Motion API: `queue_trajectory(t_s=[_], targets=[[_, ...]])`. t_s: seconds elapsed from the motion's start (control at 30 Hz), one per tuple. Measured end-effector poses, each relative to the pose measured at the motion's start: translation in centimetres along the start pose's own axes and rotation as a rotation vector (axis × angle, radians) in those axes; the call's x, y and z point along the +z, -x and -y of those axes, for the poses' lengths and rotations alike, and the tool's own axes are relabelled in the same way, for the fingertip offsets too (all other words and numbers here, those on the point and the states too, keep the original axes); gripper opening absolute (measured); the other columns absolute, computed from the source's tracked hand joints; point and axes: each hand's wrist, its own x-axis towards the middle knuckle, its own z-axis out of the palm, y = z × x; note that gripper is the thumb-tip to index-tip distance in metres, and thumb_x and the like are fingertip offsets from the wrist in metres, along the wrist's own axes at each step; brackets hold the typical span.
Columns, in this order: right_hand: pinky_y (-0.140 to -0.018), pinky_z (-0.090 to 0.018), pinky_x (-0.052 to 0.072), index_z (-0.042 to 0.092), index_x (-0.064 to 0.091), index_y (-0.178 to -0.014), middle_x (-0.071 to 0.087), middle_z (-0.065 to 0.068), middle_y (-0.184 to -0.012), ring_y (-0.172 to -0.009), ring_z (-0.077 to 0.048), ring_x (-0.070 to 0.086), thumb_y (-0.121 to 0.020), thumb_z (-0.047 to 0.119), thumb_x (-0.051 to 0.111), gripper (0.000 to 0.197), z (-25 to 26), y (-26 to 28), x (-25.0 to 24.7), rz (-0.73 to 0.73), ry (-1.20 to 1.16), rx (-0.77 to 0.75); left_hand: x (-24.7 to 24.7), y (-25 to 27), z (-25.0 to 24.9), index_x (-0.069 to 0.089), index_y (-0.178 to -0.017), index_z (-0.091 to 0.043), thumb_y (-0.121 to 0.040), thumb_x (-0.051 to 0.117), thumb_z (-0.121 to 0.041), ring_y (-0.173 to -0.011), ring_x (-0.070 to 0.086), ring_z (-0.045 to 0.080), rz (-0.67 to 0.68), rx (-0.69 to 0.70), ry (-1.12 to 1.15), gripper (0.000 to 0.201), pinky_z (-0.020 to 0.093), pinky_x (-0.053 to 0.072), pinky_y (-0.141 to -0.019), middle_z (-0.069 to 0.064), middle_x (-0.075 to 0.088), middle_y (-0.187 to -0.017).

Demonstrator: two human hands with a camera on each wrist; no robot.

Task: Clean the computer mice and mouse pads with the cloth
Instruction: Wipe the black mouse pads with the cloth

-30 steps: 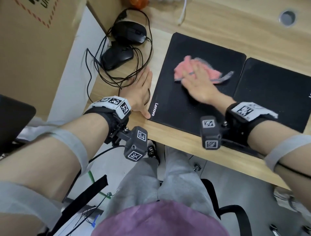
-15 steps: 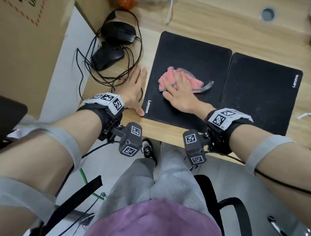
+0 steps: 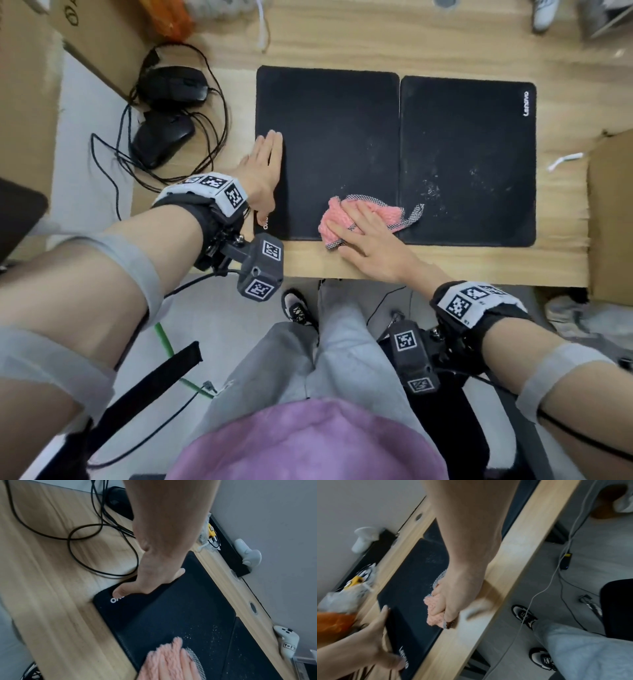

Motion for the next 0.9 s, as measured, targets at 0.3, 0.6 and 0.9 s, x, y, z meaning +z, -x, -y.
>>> queue_trajectory(t_s=[0.3, 0.6, 0.9], targets=[[-0.121, -0.045, -0.003, 0.036, 0.018, -0.153, -0.005, -0.004, -0.164, -0.150, -0.028, -0.010, -0.100, 0.047, 0.034, 0.056, -2.4, -4.9, -3.4, -0.057, 0.068, 0.042, 0.1, -0.3, -0.1, -0.025, -0.147, 0.000, -0.054, 0.095, -0.022, -0.146, -0.022, 0.032, 0.012, 0.008, -0.025, 0.153, 0.040, 0.029, -0.116, 0.015, -0.034, -0.154], [-0.119, -0.043, -0.007, 0.036, 0.018, -0.154, -0.005, -0.005, -0.164, -0.150, -0.027, -0.010, -0.102, 0.044, 0.034, 0.054, -2.5, -15.1, -10.0, -0.159, 0.021, 0.159, -0.1, -0.2, 0.6, -0.022, -0.149, -0.003, -0.048, 0.096, -0.022, -0.147, -0.021, 0.028, -0.008, 0.045, 0.022, 0.157, 0.036, 0.028, -0.117, 0.012, -0.033, -0.155], [-0.119, -0.038, -0.011, 0.036, 0.013, -0.154, -0.010, -0.004, -0.163, -0.149, -0.023, -0.016, -0.105, 0.039, 0.025, 0.051, -5.3, -14.1, -12.3, -0.117, -0.076, 0.242, -0.1, 0.6, 1.0, -0.012, -0.153, -0.009, -0.044, 0.097, -0.029, -0.150, -0.008, 0.021, -0.094, 0.040, 0.006, 0.156, 0.037, 0.032, -0.115, 0.006, -0.021, -0.161]])
